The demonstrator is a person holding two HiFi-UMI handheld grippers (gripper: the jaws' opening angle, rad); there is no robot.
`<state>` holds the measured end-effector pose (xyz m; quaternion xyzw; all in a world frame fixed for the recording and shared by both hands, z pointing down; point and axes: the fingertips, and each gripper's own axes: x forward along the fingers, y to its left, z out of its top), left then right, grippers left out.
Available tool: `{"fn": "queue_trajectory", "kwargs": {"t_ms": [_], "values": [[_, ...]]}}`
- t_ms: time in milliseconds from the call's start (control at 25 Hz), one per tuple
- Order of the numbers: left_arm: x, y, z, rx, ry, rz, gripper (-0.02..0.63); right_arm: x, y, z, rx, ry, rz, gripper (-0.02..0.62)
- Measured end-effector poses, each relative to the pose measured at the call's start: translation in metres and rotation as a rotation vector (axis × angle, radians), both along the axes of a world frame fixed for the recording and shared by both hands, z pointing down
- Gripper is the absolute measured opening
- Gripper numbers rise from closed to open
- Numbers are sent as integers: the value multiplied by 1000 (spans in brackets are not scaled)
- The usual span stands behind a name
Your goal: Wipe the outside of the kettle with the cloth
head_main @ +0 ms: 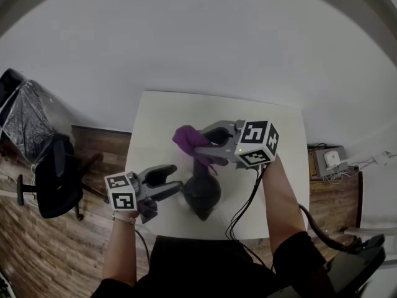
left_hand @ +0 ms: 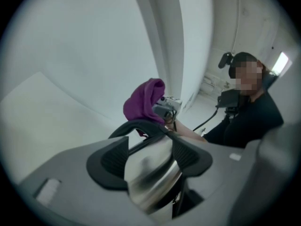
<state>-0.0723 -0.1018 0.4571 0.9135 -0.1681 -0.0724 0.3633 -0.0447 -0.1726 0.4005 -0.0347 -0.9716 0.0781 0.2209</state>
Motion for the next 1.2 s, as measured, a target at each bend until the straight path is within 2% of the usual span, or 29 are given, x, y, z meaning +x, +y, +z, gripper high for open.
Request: {"fn": "queue_trajectory", "kwargs": {"t_ms": [320, 480, 800, 920, 1080, 1200], "values": [[-1, -1, 1, -9, 11, -5, 279, 5, -36, 32, -190, -96, 146, 89], [-4, 0, 1, -20, 14, -16, 279, 5, -52, 67, -232, -50, 231, 89], [-8, 3, 5, -45, 27, -53, 279, 12, -60, 124, -339, -6, 325, 89], [-7, 3, 6, -48, 22, -64, 279, 21, -54, 149, -325, 64, 362, 89], [-6, 3, 5, -49, 37, -70, 276, 32, -33, 185, -241, 262, 327, 91], [-9, 0, -2, -31, 60, -85, 256, 34, -25, 196, -221, 315, 332, 91]]}}
